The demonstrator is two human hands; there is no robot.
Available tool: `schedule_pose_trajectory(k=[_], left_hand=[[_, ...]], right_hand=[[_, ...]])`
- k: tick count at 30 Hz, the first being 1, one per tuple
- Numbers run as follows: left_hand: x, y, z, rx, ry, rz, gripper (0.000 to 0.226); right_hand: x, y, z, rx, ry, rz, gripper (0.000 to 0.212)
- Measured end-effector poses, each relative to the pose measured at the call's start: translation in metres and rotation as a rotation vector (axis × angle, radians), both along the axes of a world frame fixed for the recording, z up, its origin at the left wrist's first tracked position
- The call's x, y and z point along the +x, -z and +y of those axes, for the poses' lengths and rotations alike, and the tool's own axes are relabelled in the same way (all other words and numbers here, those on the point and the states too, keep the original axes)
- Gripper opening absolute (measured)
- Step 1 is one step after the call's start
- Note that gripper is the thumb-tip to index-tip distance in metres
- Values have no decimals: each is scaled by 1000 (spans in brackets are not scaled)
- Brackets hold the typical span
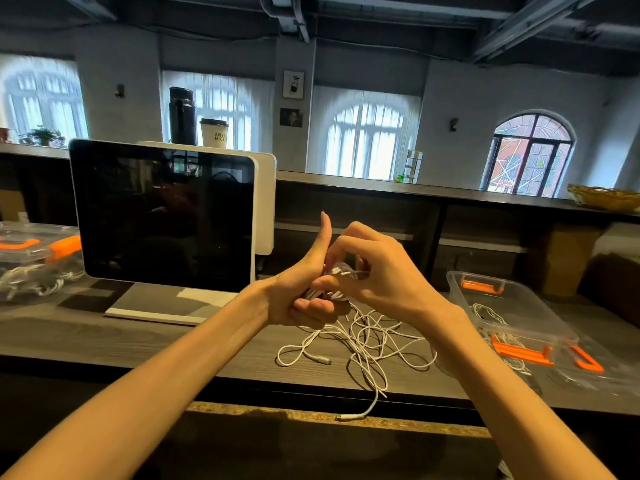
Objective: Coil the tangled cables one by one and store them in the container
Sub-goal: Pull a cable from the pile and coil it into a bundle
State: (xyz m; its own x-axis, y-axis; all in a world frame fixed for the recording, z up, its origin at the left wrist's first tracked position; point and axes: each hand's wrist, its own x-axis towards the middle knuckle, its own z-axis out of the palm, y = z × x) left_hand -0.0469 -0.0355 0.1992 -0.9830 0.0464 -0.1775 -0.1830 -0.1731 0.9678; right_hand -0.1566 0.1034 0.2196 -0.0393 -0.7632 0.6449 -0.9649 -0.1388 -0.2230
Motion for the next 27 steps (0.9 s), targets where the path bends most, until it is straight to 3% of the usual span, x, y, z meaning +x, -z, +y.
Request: schedule_pose_trajectory(k=[2, 5, 8, 9, 11, 14, 17, 23, 27], left_hand=[[4, -1, -5, -3, 125, 6, 89], [8, -4, -7, -207, 285, 40, 67], [11, -4, -4, -339, 305, 2, 85], [11, -3, -3, -369, 295, 0, 77], [11, 0, -2, -433, 257, 15, 39], [13, 1, 9, -515, 192, 7, 58], [14, 0, 20, -578, 105, 62, 66], [13, 6, 36, -711, -272, 461, 94], [12, 5, 34, -542, -410, 532, 65]], right_hand=[[2, -4, 1, 19, -18, 44, 21], [4, -9, 5, 62, -56, 122, 18], [6, -13, 7, 161, -70, 129, 14], [7, -14, 8, 185, -70, 131, 15], [8, -18, 11, 217, -60, 124, 19], [8, -22, 12, 268, -62, 56, 32], [1, -22, 14, 337, -123, -220, 31], [-13, -10, 11, 438, -114, -892, 26], [-10, 2, 7, 324, -157, -1100, 15]])
